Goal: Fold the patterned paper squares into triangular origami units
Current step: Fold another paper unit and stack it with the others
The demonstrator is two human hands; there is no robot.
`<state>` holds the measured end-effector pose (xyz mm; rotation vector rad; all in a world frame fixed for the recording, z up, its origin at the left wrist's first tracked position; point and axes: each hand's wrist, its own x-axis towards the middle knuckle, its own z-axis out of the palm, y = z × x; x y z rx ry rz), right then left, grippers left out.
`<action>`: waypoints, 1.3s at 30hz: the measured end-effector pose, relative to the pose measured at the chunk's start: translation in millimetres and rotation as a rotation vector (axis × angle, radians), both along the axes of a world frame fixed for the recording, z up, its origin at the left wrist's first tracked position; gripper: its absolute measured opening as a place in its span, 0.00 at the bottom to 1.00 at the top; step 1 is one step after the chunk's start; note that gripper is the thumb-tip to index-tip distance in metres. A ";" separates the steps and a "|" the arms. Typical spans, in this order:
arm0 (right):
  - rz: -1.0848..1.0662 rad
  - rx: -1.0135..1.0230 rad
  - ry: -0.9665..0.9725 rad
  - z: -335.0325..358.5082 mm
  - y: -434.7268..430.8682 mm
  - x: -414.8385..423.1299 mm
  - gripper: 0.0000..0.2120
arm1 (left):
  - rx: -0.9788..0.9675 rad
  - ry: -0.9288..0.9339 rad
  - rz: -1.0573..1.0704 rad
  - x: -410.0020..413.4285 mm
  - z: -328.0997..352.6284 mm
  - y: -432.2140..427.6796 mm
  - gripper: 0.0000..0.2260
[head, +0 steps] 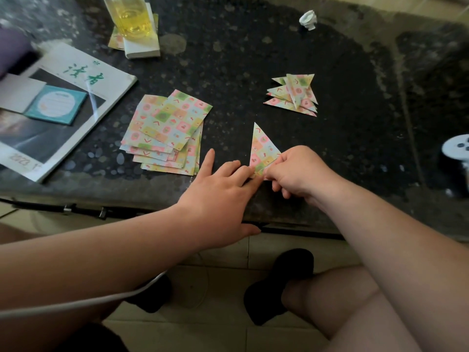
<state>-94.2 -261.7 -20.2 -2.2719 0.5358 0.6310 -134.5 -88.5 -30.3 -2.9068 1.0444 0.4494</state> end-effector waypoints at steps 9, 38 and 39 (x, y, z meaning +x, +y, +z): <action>0.058 0.034 0.086 11.8 -14.8 -2.2 0.11 | 0.033 0.002 0.014 -2.1 5.5 -7.4 0.49; 0.171 0.069 0.153 17.5 -15.4 10.8 0.07 | -0.343 0.289 0.581 63.0 16.4 -22.3 0.11; 0.175 0.072 0.168 19.1 -15.4 12.1 0.07 | -0.301 0.324 0.577 67.7 19.2 -24.9 0.11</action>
